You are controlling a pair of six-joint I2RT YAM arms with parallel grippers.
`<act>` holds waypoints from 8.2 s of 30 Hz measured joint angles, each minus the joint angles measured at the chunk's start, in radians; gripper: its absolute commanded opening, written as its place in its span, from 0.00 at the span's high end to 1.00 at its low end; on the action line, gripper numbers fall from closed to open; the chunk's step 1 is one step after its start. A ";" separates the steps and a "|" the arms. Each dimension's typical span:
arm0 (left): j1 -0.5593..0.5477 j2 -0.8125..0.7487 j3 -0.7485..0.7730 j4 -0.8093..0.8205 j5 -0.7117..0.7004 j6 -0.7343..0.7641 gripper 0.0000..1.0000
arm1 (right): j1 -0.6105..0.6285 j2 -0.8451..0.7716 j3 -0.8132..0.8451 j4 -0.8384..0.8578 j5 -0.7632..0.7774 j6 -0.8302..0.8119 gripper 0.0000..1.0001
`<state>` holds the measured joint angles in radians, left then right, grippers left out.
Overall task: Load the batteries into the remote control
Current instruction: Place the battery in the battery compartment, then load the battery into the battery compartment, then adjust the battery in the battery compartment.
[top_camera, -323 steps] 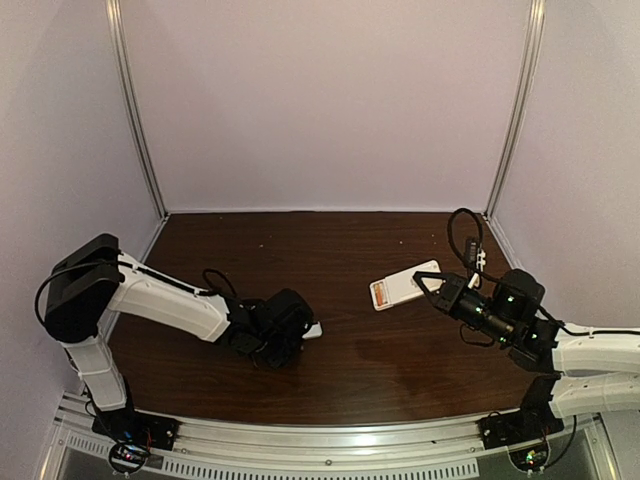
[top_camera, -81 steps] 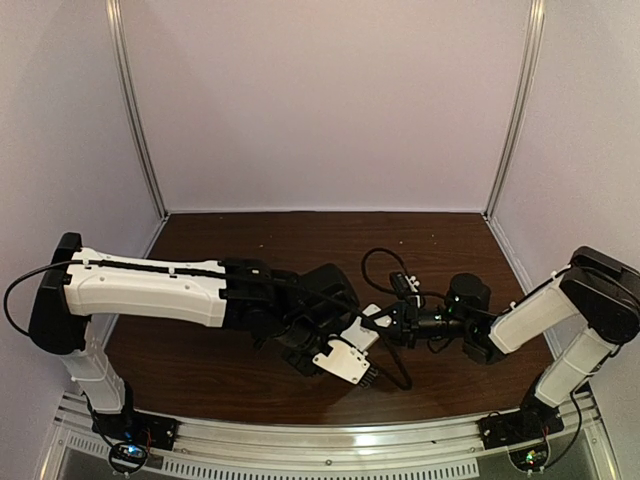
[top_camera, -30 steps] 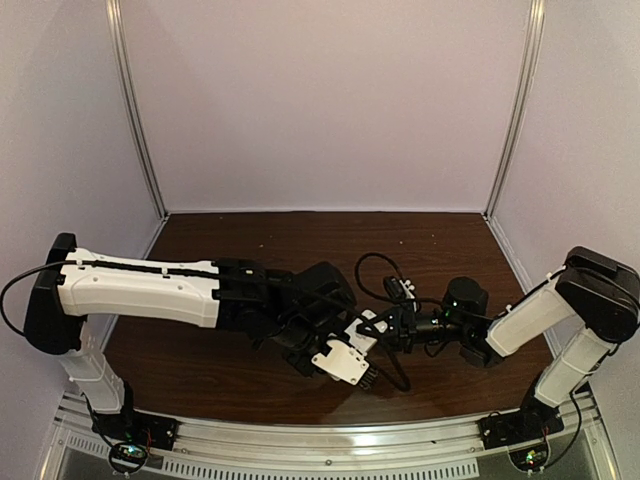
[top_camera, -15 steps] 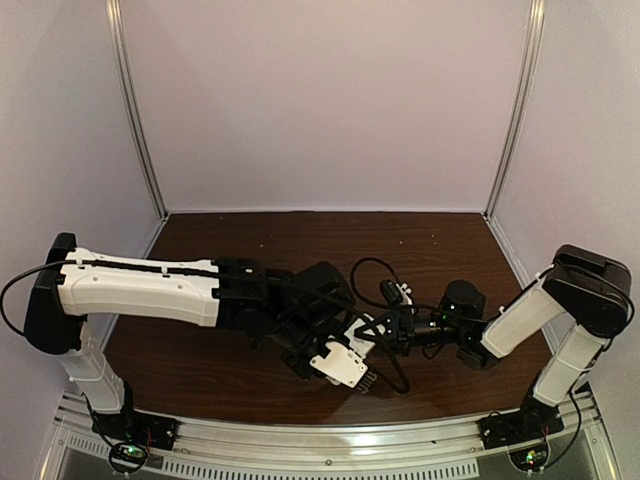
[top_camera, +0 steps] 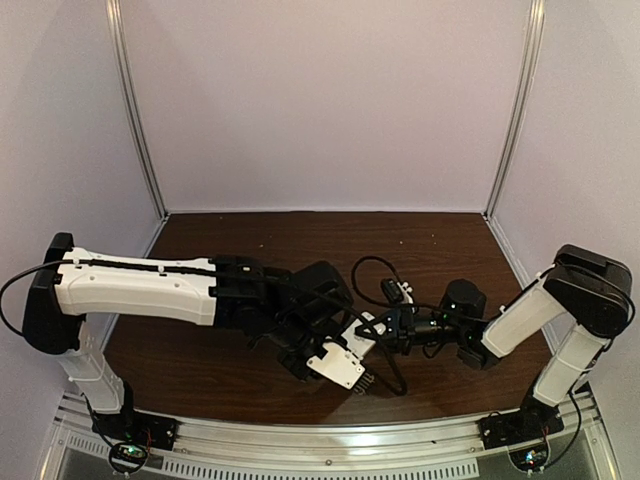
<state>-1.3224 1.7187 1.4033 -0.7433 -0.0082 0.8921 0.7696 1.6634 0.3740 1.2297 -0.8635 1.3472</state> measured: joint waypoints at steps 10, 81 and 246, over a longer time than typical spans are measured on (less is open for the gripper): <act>0.006 -0.044 0.000 -0.039 -0.031 -0.089 0.59 | -0.033 -0.027 0.000 0.009 0.003 -0.007 1.00; -0.050 -0.211 -0.445 0.901 -0.381 -0.661 0.25 | -0.045 -0.466 -0.027 -0.373 0.295 -0.056 1.00; 0.283 -0.005 -0.346 0.954 0.480 -1.247 0.51 | -0.168 -0.601 -0.056 -0.595 0.177 -0.304 1.00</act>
<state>-1.0397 1.7138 1.0569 0.2108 0.4713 -0.3550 0.6014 1.0626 0.3180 0.6346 -0.6865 1.0431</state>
